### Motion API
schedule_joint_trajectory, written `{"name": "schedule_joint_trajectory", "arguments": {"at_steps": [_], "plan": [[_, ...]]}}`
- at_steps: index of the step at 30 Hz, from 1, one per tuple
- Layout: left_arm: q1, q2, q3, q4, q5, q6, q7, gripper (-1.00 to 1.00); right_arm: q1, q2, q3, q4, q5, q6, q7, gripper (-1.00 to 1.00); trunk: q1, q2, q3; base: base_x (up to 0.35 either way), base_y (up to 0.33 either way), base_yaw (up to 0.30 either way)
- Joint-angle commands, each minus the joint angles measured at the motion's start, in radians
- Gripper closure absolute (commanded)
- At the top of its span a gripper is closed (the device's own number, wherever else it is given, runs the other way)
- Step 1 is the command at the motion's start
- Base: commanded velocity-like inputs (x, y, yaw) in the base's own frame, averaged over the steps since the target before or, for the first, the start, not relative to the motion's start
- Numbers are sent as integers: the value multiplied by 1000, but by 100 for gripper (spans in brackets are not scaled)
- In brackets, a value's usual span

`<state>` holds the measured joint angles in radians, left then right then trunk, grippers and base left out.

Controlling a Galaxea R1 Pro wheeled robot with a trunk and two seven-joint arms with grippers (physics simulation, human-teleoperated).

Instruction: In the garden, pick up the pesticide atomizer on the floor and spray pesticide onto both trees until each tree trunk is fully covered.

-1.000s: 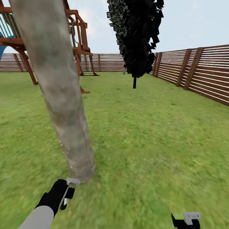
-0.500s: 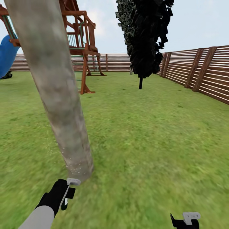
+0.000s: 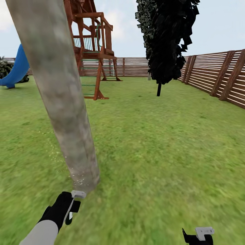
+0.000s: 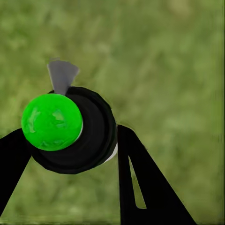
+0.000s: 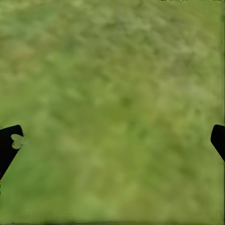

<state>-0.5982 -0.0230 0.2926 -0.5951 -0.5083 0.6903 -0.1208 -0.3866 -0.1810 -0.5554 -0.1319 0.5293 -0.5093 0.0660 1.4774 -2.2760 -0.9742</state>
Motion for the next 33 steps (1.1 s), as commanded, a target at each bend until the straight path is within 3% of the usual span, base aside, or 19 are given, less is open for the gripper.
{"name": "schedule_joint_trajectory", "arguments": {"at_steps": [1,6,12,16,28,30,33], "plan": [[0,0,1,0,0,0,0,100,0,0,0,0,0,0,0,-100,0,0,0,-149,-56,257],[0,1,6,0,0,-56,2,100,0,0,0,0,0,0,0,-100,0,0,0,-22,-8,273],[0,-10,5,-19,1,-67,3,100,0,0,0,0,0,0,0,-100,0,0,3,97,0,258],[0,-27,3,-27,1,-68,0,100,0,0,0,0,0,0,0,-100,0,0,3,323,0,34],[0,-24,5,-28,1,-94,0,100,0,-1,-1,-1,0,0,1,-100,0,0,3,66,0,0],[0,-26,5,-28,27,-186,3,100,0,-2,-1,0,0,0,0,-100,0,0,3,-58,0,0],[0,-24,-2,-28,64,-208,4,100,0,0,0,1,0,0,0,-100,0,0,3,-287,0,0]]}}
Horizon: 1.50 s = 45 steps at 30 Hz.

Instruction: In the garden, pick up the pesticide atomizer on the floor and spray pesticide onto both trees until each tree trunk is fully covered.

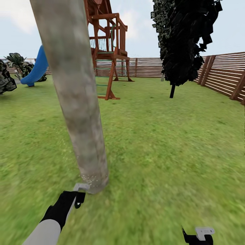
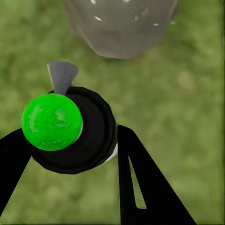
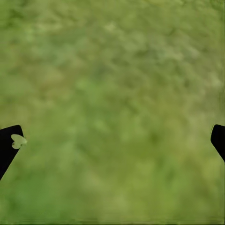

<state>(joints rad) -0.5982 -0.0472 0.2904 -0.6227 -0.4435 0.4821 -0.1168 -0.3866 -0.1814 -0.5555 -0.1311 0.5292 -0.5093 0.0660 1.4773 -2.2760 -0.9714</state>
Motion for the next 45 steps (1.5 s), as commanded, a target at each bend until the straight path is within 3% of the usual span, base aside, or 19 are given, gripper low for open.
{"name": "schedule_joint_trajectory", "arguments": {"at_steps": [1,5,6,8,11,13,18,25,31,34,36,37,40,45], "plan": [[0,1,-5,0,3,-5,-2,100,0,0,0,9,0,0,1,-100,0,0,0,-311,0,0],[0,2,-8,-14,5,-7,-12,100,0,6,0,39,0,0,2,-100,0,0,0,-67,0,0],[0,2,-10,-53,5,-6,-45,100,0,9,0,40,0,0,2,-100,0,0,0,-6,0,0],[4,9,-8,-145,1,-1,-187,100,0,11,0,40,0,0,2,-100,0,0,0,-2,0,46],[19,9,-11,-220,-1,-2,-263,100,0,11,0,41,0,0,2,-100,0,0,0,0,0,197],[25,5,-12,-239,-2,-6,-273,100,0,11,0,41,0,0,2,-100,0,0,0,0,0,248],[29,36,-7,-242,-6,-3,-273,100,0,11,0,41,0,0,2,-100,0,0,0,-50,0,46],[28,33,-12,-243,-8,2,-273,100,0,11,0,41,0,0,1,-100,0,0,0,-190,-147,26],[27,33,-10,-248,-9,3,-273,100,0,11,0,41,0,0,0,-100,0,0,0,183,-165,267],[27,33,-12,-345,-9,28,-273,100,0,11,0,41,0,0,1,-100,0,0,0,15,-11,73],[26,30,-15,-481,-7,151,-277,100,0,11,0,41,0,0,0,-100,0,0,0,1,-1,6],[26,29,-46,-521,-6,175,-279,100,0,11,0,41,0,0,0,-100,0,0,0,0,0,0],[26,34,-131,-534,-5,228,-279,100,0,11,0,41,0,0,0,-100,0,0,0,0,0,13],[27,40,-148,-535,-8,248,-282,100,0,11,0,40,0,0,0,-100,0,0,0,0,0,256]]}}
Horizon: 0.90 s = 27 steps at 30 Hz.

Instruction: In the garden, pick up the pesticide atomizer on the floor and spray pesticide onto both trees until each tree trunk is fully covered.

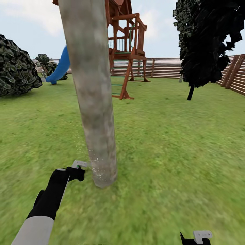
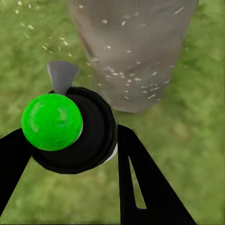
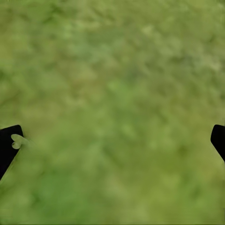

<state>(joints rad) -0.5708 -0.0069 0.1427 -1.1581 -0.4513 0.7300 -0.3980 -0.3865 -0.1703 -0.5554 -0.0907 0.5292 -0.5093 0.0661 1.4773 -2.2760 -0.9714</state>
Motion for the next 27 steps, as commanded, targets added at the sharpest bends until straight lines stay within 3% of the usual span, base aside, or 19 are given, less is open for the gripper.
{"name": "schedule_joint_trajectory", "arguments": {"at_steps": [1,3,5,7,9,14,19,25,27], "plan": [[-1,1,0,0,0,36,-2,100,0,0,0,0,0,0,0,-100,0,0,0,0,0,277],[-7,8,-2,0,0,116,-5,100,0,0,0,0,0,0,0,-100,0,0,0,0,0,277],[-7,10,-7,0,1,129,-6,100,0,0,0,-1,-1,0,0,-100,0,0,0,0,0,150],[-9,11,-50,-1,1,141,-7,100,0,-1,-1,-2,0,0,0,-100,0,0,0,0,0,23],[-9,11,-68,-2,2,151,-8,100,0,-1,0,-1,2,0,2,-100,0,0,0,95,-42,5],[-9,16,-71,-2,2,154,-26,100,0,-2,0,-1,3,0,3,-100,0,0,0,140,-209,0],[-11,18,-71,-22,1,192,-35,100,0,-1,0,-1,2,0,2,-100,0,0,0,-107,-143,4],[-15,16,-73,-76,3,258,-36,100,0,0,0,-1,3,0,1,-100,0,0,0,8,-3,216],[-12,15,-108,-109,5,262,-38,100,0,0,0,-1,3,0,1,-100,0,0,0,229,-153,6]]}}
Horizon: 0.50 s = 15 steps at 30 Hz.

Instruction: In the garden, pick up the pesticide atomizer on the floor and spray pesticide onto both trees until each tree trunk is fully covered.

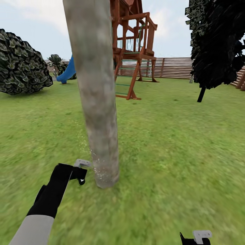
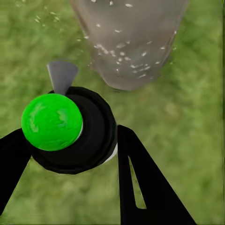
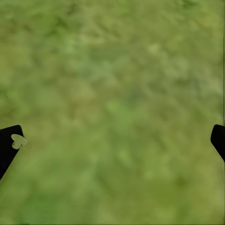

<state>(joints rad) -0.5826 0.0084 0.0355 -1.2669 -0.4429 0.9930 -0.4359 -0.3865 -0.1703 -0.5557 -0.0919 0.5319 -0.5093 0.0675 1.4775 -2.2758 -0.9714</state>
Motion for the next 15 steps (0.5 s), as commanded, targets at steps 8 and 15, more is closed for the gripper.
{"name": "schedule_joint_trajectory", "arguments": {"at_steps": [8,15], "plan": [[-2,4,-6,-36,-7,0,-26,100,0,0,0,1,0,0,0,-100,0,0,0,67,-232,52],[-4,3,-5,-86,-8,9,-26,100,0,0,0,1,0,0,0,-100,0,0,0,-157,-123,271]]}}
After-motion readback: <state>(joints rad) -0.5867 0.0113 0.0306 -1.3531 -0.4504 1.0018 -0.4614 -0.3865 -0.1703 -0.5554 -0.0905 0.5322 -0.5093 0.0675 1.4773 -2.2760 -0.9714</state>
